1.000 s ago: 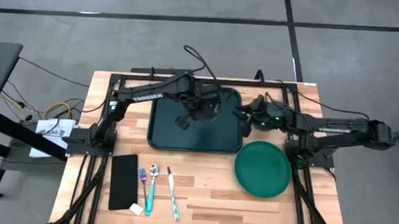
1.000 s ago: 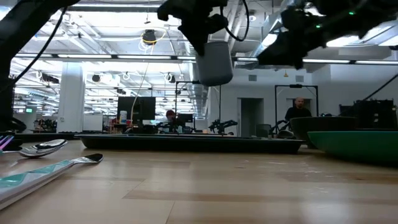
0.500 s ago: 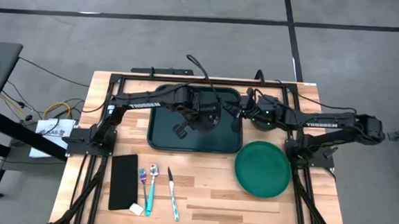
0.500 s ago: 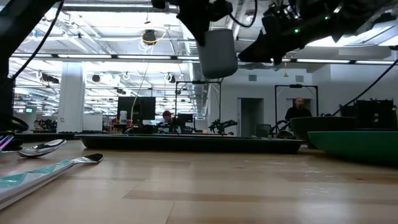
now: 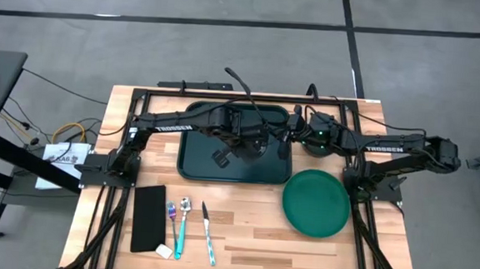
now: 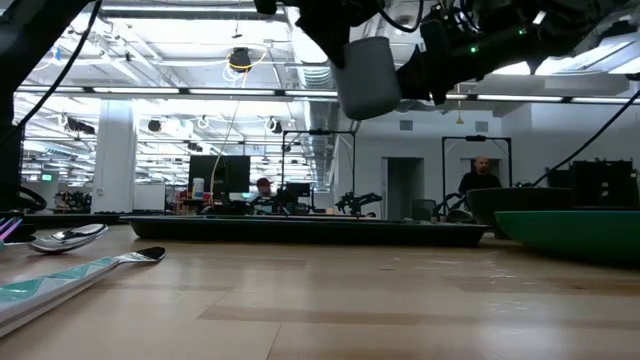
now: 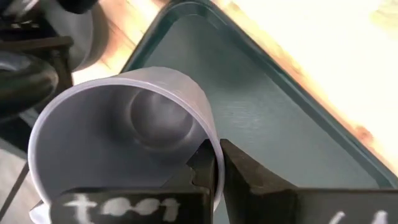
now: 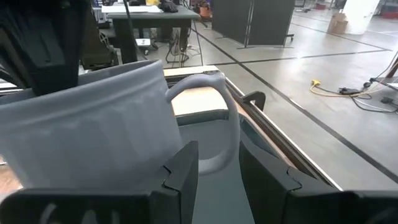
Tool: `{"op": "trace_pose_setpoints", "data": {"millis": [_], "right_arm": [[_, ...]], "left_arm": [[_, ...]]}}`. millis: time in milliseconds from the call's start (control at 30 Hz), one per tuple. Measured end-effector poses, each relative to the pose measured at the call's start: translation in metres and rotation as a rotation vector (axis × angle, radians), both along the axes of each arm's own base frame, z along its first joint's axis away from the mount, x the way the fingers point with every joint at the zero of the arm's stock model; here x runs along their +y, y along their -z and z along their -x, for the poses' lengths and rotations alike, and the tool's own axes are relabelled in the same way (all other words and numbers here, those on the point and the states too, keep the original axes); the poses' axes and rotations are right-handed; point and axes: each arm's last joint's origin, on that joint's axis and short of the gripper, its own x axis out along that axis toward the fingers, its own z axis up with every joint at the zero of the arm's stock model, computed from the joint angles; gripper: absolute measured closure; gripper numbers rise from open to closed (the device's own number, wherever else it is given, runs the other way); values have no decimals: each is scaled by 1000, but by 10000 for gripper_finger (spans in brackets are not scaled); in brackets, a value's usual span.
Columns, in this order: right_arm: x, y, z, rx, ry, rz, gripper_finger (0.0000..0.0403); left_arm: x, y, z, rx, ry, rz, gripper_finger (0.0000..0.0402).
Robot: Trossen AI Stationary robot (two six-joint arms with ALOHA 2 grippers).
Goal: Set up tray
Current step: Put the gray cup on the black serving tray
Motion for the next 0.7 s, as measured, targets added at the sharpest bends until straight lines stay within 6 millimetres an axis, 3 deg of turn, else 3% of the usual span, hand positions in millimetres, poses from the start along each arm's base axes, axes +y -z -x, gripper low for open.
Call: {"op": "trace_pose_setpoints", "data": {"millis": [500, 700], "right_arm": [[-2, -3, 0, -28, 2, 16, 299], [-2, -3, 0, -30, 6, 17, 360]], "left_arm": [[-8, -2, -5, -53, 50, 51, 401], [-6, -1, -5, -48, 29, 47, 401]]}}
